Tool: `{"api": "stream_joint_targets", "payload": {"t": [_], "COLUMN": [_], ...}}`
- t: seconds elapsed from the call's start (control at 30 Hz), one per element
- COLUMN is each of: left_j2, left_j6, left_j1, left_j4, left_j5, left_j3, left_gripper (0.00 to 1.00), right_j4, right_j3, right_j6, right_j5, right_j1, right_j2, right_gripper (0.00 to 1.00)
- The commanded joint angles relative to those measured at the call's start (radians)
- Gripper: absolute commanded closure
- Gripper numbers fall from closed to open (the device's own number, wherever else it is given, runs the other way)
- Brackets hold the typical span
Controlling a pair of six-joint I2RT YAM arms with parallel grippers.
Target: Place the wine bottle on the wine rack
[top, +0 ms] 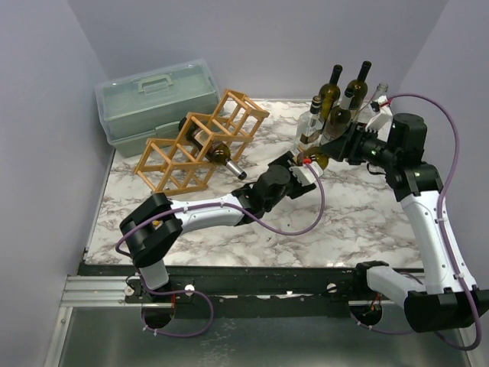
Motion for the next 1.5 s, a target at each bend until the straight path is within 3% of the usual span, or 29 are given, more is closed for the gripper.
{"api": "stream_joint_targets", "payload": {"t": [0.0,0.13,0.4,0.67,1.0,1.17,1.33,1.47], "left_j2": [-0.052,-0.076,-0.057,-0.093,-0.218,-0.265,-0.319,-0.348], "left_j6": [0.202,0.280,0.543,0.671,0.792,0.862,0.877,0.916], "left_j1": [0.005,0.005,0.005,0.041,0.049,0.044,0.043,0.044], "left_j4": [-0.008,-0.048,-0.052,-0.048,-0.055,-0.078,-0.114,-0.124], "left_j5": [-0.083,-0.089,-0.073,-0.023,0.068,0.088,0.107,0.096], "left_j3": [0.032,0.051,0.103,0.062,-0.077,-0.114,-0.128,-0.148], "left_gripper": [1.00,1.00,1.00,1.00,1.00,1.00,1.00,1.00], "right_j4": [-0.098,-0.133,-0.227,-0.332,-0.389,-0.399,-0.382,-0.369], "right_j3": [0.070,0.093,0.156,0.186,0.141,0.102,0.046,0.008], "right_j6": [-0.042,-0.063,-0.093,-0.126,-0.219,-0.254,-0.260,-0.251], "right_j5": [0.036,0.070,0.192,0.324,0.131,0.159,0.109,0.088], "right_j1": [0.004,0.005,0.004,0.005,0.091,0.180,0.231,0.248], "right_j2": [-0.059,-0.078,-0.107,-0.162,-0.157,-0.113,-0.090,-0.086], "right_gripper": [0.38,0.20,0.00,0.00,0.00,0.02,0.09,0.22]}}
